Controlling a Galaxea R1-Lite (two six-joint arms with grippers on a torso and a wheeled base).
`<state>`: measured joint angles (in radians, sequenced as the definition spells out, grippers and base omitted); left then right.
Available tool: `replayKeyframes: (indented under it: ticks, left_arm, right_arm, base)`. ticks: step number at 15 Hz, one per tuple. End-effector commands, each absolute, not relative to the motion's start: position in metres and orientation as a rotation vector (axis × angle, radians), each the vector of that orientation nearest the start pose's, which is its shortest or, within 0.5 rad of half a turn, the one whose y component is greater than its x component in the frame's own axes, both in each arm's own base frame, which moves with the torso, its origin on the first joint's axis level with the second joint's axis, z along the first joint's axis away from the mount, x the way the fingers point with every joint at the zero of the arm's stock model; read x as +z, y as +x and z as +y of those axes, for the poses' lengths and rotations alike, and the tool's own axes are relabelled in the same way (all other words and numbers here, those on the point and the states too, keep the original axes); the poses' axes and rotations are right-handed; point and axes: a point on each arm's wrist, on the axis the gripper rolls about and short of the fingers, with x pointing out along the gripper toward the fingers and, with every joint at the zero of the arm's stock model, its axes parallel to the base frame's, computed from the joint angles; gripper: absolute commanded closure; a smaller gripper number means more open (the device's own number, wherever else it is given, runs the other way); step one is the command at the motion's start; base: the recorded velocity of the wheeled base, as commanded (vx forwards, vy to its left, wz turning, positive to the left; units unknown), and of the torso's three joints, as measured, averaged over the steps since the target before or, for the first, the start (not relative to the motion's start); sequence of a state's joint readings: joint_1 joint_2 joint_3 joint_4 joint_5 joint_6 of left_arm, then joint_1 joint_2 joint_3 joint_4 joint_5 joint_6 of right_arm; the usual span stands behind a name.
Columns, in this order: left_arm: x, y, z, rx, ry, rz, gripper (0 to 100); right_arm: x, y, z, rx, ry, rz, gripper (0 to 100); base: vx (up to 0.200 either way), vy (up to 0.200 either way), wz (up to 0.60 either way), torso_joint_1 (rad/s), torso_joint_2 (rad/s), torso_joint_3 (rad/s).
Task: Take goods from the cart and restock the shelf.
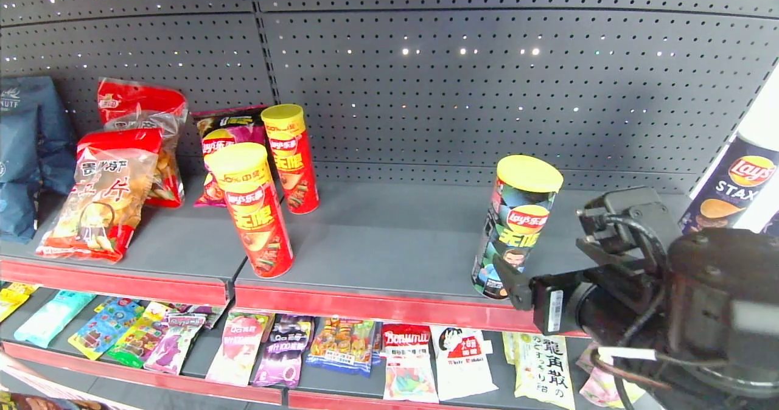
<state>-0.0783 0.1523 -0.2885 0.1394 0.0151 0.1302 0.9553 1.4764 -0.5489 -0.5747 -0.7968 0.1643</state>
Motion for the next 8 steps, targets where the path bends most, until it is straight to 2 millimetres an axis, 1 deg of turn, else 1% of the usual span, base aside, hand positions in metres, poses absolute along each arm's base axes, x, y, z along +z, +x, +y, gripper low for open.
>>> replayKeyframes:
  ticks: [1,2,3,6,8]
  left_arm:
    - [0.144,-0.031,0.003,-0.063,0.131,0.000,100]
    - [0.144,-0.031,0.003,-0.063,0.131,0.002,100]
    - [0.144,-0.031,0.003,-0.063,0.131,0.002,100]
    - [0.144,-0.030,0.003,-0.067,0.131,0.006,100]
    - [0.144,-0.029,0.002,-0.071,0.133,0.011,100]
  right_arm:
    - [0.176,0.114,0.157,0.225,-0.076,0.211,0]
    - [0.178,0.107,0.144,0.272,-0.059,0.205,0]
    - [0.184,0.109,0.135,0.287,-0.037,0.191,0]
    - [0.190,0.126,0.098,0.186,-0.060,0.163,0]
    - [0.195,0.143,0.071,0.188,-0.104,0.151,0]
  base:
    - [0.000,0.000,0.00,0.000,0.00,0.000]
    - [0.000,0.000,0.00,0.000,0.00,0.000]
    - [0.000,0.000,0.00,0.000,0.00,0.000]
    - [0.000,0.000,0.00,0.000,0.00,0.000]
    - [0.000,0.000,0.00,0.000,0.00,0.000]
